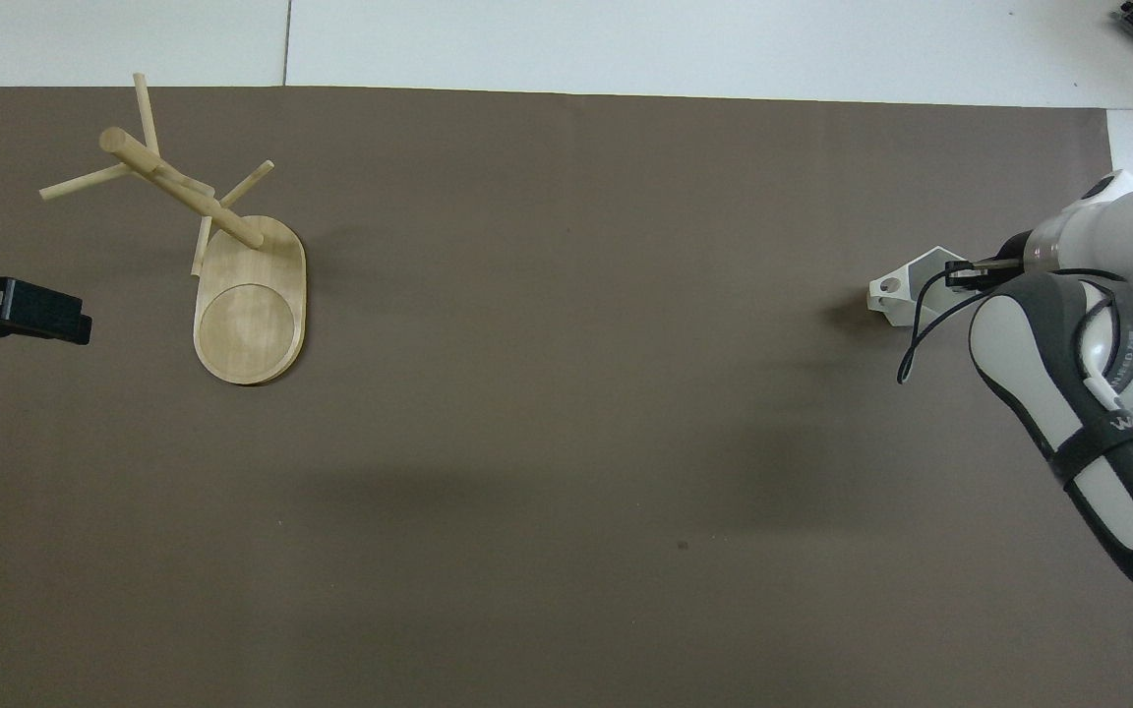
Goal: Hang cup on rack
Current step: 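Close the right gripper on the white cup's rim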
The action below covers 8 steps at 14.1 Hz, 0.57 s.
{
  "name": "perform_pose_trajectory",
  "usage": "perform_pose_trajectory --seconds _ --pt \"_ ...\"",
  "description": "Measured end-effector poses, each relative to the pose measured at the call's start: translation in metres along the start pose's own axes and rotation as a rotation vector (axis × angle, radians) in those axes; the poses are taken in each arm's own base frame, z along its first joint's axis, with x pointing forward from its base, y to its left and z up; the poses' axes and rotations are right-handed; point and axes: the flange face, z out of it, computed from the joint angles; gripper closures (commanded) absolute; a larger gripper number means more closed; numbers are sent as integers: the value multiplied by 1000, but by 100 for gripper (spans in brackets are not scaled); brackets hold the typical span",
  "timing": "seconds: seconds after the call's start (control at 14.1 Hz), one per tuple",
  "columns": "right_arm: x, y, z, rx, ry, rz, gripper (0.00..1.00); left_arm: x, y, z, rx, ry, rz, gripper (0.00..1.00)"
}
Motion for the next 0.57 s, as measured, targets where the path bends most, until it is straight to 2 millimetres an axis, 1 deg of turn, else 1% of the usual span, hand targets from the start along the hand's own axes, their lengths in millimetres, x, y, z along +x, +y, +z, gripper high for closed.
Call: perform_pose_trajectory --seconds 0.21,0.5,0.57 --pt "3 -12 -18 11 -7 -15 100 0 0 0 0 0 0 0" --pt "-1 -21 -28 103 -27 40 100 0 0 0 0 0 0 0" --pt "-2 -27 -30 128 -37 48 100 0 0 0 0 0 0 0"
